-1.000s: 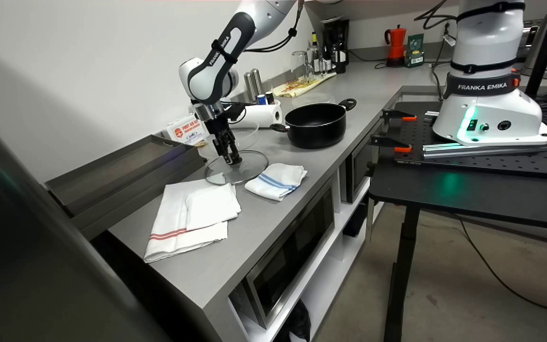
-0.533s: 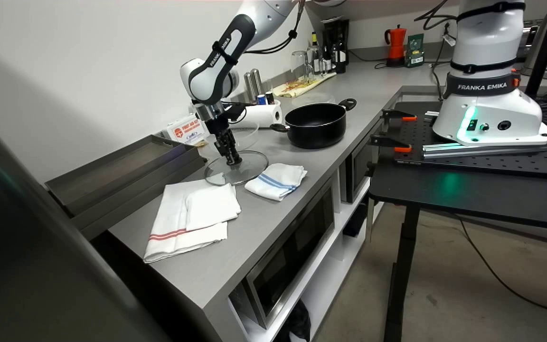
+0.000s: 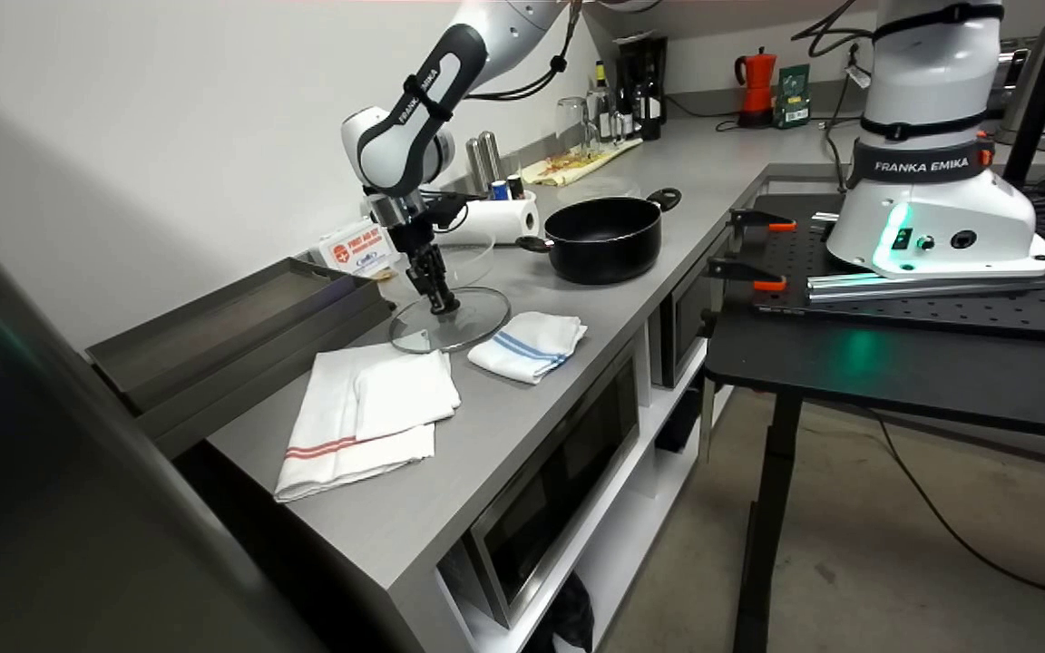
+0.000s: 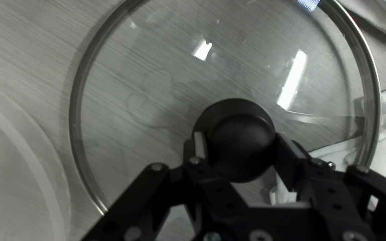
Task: Put the glass lid on the black pot
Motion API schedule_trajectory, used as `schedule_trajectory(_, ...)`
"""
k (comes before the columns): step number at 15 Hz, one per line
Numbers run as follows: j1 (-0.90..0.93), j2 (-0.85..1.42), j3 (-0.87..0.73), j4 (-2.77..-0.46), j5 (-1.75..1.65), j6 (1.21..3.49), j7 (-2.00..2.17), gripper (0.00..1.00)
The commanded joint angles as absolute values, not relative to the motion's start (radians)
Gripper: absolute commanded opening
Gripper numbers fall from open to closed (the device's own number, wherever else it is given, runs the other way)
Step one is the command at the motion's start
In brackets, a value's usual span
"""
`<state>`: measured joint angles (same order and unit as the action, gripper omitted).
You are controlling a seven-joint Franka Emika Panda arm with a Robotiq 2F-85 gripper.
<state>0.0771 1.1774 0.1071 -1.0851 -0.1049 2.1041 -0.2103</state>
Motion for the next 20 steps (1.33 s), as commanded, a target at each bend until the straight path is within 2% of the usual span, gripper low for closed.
schedule_trajectory(1,0.088,1.123,0.113,-1.140,-0.115,2.122,-0.224,0.26)
schedule_trajectory(13,0.155,0.776,0.085,-1.509,-0.211,2.221,-0.204,0.26)
schedule_trajectory(20,0.126,0.507,0.094,-1.773,-0.216,2.245,-0.213,0.26)
